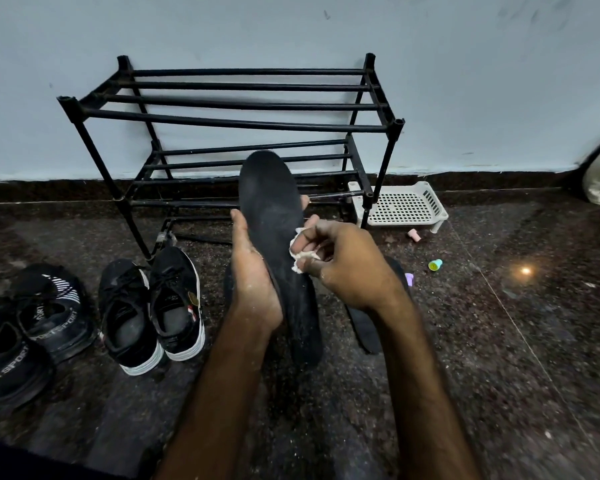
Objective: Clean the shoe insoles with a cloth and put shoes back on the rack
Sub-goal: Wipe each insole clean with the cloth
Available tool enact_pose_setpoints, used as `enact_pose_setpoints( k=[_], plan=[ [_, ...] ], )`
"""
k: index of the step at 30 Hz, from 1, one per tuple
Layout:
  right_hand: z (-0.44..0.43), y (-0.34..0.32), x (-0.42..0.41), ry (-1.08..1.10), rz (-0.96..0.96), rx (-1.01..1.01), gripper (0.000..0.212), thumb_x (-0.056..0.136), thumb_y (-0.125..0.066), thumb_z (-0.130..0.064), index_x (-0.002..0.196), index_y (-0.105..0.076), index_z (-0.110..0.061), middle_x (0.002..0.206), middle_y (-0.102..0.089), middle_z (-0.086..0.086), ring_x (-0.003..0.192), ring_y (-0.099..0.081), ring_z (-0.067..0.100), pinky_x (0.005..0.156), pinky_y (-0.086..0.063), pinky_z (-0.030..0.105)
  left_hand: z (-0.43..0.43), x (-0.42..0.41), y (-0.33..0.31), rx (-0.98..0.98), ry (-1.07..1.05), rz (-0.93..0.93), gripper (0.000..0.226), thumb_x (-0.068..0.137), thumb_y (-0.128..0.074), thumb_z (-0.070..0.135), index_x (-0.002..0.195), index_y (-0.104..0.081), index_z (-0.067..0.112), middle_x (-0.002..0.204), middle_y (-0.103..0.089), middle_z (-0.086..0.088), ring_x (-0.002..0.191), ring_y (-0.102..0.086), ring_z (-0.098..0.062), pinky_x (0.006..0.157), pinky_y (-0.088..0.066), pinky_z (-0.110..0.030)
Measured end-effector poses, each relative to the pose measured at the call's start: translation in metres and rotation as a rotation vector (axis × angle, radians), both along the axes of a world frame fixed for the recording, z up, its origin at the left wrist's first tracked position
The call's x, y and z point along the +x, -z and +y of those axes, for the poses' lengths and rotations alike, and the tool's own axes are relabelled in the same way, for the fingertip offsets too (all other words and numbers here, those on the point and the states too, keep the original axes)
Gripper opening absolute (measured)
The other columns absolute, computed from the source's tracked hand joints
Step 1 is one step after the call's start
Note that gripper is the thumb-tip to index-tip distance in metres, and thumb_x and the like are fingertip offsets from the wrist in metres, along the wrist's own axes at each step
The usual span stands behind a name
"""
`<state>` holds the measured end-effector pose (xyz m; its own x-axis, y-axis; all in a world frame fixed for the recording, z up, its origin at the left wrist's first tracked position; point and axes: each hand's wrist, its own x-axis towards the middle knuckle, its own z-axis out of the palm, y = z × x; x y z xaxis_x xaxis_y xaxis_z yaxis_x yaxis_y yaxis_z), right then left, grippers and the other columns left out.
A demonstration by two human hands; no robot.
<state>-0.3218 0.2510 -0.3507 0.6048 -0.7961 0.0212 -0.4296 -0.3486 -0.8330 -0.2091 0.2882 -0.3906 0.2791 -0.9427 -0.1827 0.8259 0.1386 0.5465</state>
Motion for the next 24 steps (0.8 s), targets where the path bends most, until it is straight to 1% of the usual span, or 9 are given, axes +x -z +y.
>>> enact_pose_setpoints(
  k=[3, 7, 9, 13, 15, 18, 20, 22, 24],
  plan=[
    [0.001, -0.001, 0.01, 0.001, -0.056, -0.131, 0.02, 0.083, -0.073, -0.003, 0.097, -0.069, -0.017, 0.088, -0.066, -0.006, 0.071, -0.056, -0.002, 0.07, -0.047, 0.009, 0.004, -0.004, 0.0, 0.022, -0.014, 0.007, 0.079, 0.097, -0.029, 0.065, 0.123, -0.065, -0.001, 0.115, -0.068, -0.016, 0.103, -0.068, -0.025, 0.087, -0.057, -0.034],
    [-0.002, 0.005, 0.021, 0.28, -0.104, -0.335, 0.035, 0.083, -0.072, -0.004, 0.113, -0.063, -0.019, 0.096, -0.063, -0.01, 0.089, -0.06, 0.005, 0.087, -0.052, 0.025, 0.005, -0.016, -0.002, 0.006, 0.013, 0.012, 0.074, 0.101, -0.027, 0.056, 0.087, -0.08, 0.007, 0.093, -0.076, -0.01, 0.086, -0.074, -0.021, 0.075, -0.06, -0.029],
    [-0.001, 0.004, 0.017, 0.289, -0.067, -0.298, 0.025, 0.082, -0.074, -0.007, 0.103, -0.065, -0.02, 0.095, -0.064, -0.01, 0.087, -0.061, 0.007, 0.085, -0.054, 0.029, 0.006, -0.016, -0.003, 0.016, -0.011, 0.041, 0.072, 0.101, -0.029, 0.056, 0.089, -0.08, 0.007, 0.095, -0.075, -0.012, 0.086, -0.074, -0.022, 0.075, -0.06, -0.031],
    [0.008, -0.01, 0.024, 0.089, -0.046, -0.322, 0.016, 0.083, -0.074, -0.008, 0.094, -0.071, -0.02, 0.093, -0.066, -0.008, 0.085, -0.06, 0.003, 0.078, -0.047, 0.012, 0.005, -0.013, -0.003, -0.005, -0.025, 0.087, 0.064, 0.099, -0.036, 0.054, 0.097, -0.077, 0.005, 0.1, -0.074, -0.014, 0.09, -0.073, -0.023, 0.08, -0.06, -0.031],
    [0.002, -0.013, 0.03, 0.2, -0.081, -0.409, 0.018, 0.085, -0.071, -0.006, 0.098, -0.072, -0.018, 0.098, -0.064, -0.004, 0.088, -0.059, 0.006, 0.081, -0.048, 0.016, 0.006, -0.018, -0.005, -0.013, 0.032, 0.062, 0.063, 0.1, -0.034, 0.055, 0.093, -0.079, 0.01, 0.098, -0.074, -0.01, 0.093, -0.072, -0.021, 0.09, -0.054, -0.032],
    [-0.008, -0.012, 0.025, 0.338, -0.045, -0.456, 0.018, 0.087, -0.071, -0.011, 0.104, -0.071, -0.019, 0.103, -0.061, -0.004, 0.092, -0.058, 0.008, 0.085, -0.048, 0.02, 0.007, -0.023, -0.005, -0.026, 0.053, 0.059, 0.064, 0.1, -0.032, 0.057, 0.105, -0.074, 0.009, 0.105, -0.073, -0.011, 0.1, -0.07, -0.023, 0.094, -0.053, -0.034],
    [-0.01, -0.011, 0.015, 0.211, 0.052, -0.317, 0.014, 0.085, -0.073, -0.013, 0.098, -0.072, -0.019, 0.096, -0.065, -0.006, 0.084, -0.06, 0.005, 0.081, -0.049, 0.019, 0.007, -0.017, -0.003, -0.036, -0.015, 0.074, 0.07, 0.098, -0.031, 0.061, 0.118, -0.066, 0.005, 0.111, -0.071, -0.013, 0.102, -0.068, -0.024, 0.09, -0.055, -0.034],
    [-0.003, -0.009, 0.008, -0.03, 0.11, -0.029, 0.011, 0.083, -0.076, -0.012, 0.092, -0.074, -0.018, 0.081, -0.068, -0.011, 0.07, -0.06, -0.002, 0.071, -0.049, 0.016, 0.006, -0.006, -0.003, -0.027, -0.081, 0.096, 0.078, 0.097, -0.027, 0.066, 0.13, -0.058, 0.003, 0.123, -0.066, -0.013, 0.109, -0.065, -0.025, 0.092, -0.055, -0.036],
    [0.002, 0.001, 0.004, -0.149, 0.06, 0.083, 0.01, 0.082, -0.077, -0.01, 0.088, -0.075, -0.018, 0.068, -0.064, -0.014, 0.061, -0.056, 0.0, 0.063, -0.051, 0.019, 0.006, 0.005, 0.001, -0.004, -0.133, 0.149, 0.078, 0.098, -0.022, 0.065, 0.132, -0.057, 0.005, 0.125, -0.065, -0.011, 0.112, -0.064, -0.025, 0.088, -0.056, -0.038]
  ],
)
